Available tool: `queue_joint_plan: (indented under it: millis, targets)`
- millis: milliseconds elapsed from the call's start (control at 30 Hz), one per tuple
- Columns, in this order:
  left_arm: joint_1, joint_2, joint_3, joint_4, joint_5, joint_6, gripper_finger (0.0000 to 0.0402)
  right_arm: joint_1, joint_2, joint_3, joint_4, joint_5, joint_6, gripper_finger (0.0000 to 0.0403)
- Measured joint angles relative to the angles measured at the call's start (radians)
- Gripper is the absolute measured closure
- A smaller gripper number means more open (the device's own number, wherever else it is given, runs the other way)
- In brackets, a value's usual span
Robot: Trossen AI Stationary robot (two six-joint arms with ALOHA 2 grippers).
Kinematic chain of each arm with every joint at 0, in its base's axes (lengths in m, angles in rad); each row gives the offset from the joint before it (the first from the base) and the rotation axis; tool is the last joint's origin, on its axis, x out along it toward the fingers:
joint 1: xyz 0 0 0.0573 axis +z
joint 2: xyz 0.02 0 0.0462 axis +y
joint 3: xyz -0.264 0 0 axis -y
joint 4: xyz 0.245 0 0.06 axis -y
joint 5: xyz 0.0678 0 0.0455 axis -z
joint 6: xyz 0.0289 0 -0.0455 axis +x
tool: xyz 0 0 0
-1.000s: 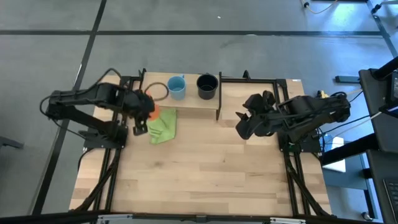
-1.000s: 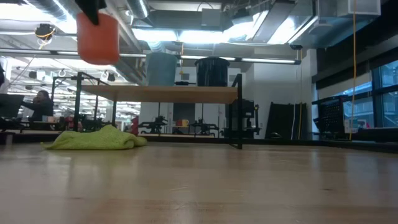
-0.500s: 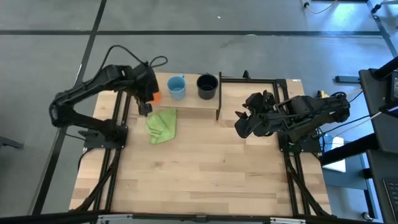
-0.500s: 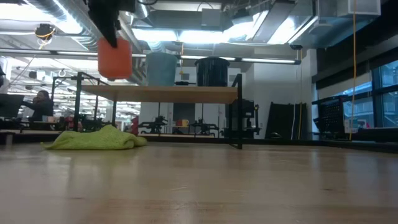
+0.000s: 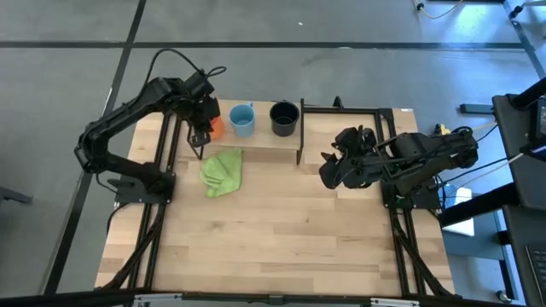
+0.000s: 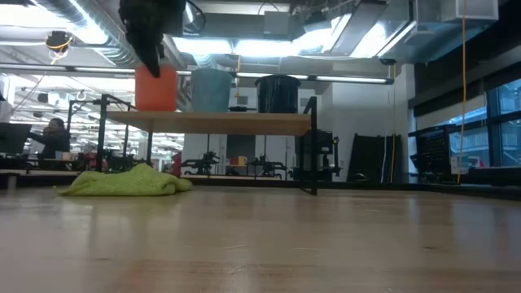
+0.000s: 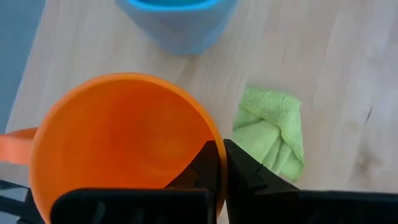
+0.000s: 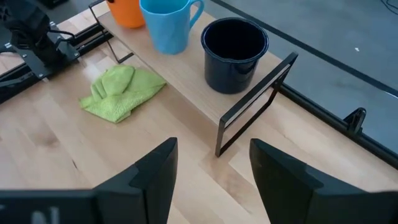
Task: Stack small to large cups/mugs on shelf
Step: Put the orange mug on the shelf, then return to Home Position
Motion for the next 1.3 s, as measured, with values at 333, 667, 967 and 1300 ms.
queue_joint_plan:
  millis: [333, 667, 967, 1300]
  targets:
    - [0.005, 0.013, 0.0, -0.004, 0.001, 0.007, 0.0377, 0.0, 0.002, 0.0, -0.003, 0.019, 0.0, 0.0201]
    - [0.005, 0.012, 0.0, -0.004, 0.045, -0.014, 0.0331, 0.0, 0.002, 0.0, -0.028, 0.026, 0.0, 0.0201]
    - [0.004, 0.012, 0.108, -0.043, 0.011, -0.031, 0.0318, -0.001, 0.002, 0.0, -0.052, 0.051, 0.001, 0.0201]
    - [-0.031, -0.028, 0.322, -0.241, 0.051, -0.142, 0.0317, -0.019, 0.002, 0.0, 0.016, 0.045, -0.093, 0.0201]
